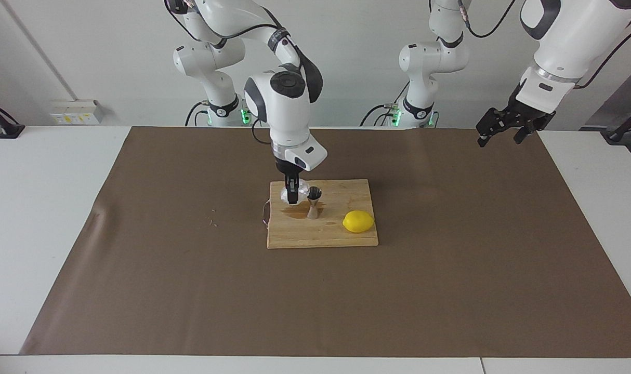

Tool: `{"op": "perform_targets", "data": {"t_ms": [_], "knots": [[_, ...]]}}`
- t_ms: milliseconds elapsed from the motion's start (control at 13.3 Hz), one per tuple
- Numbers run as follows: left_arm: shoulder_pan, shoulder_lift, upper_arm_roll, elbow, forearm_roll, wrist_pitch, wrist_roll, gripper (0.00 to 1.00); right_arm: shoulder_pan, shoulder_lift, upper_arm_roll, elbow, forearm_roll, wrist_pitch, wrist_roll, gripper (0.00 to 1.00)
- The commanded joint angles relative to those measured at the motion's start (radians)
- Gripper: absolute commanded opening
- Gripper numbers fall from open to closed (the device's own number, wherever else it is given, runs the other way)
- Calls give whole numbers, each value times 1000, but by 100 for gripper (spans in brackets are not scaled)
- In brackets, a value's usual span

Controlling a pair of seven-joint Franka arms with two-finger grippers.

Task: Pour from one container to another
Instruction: 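Carry the white cup back and lower it to its spot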

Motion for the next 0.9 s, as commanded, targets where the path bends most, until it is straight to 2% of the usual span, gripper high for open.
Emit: {"op": "perform_targets", "data": {"t_ms": [0,450,825], "knots": [[-10,-27,11,-24,13,-7,4,100,-82,-1,10,-18,149,-1,-126,0],[-10,-27,11,-24,13,-7,4,100,-251,-34,10,-131,346,5,-449,0],[-10,-27,11,-24,13,-7,4,100,-417,-74,8,-315,522,101,-811,0]]}}
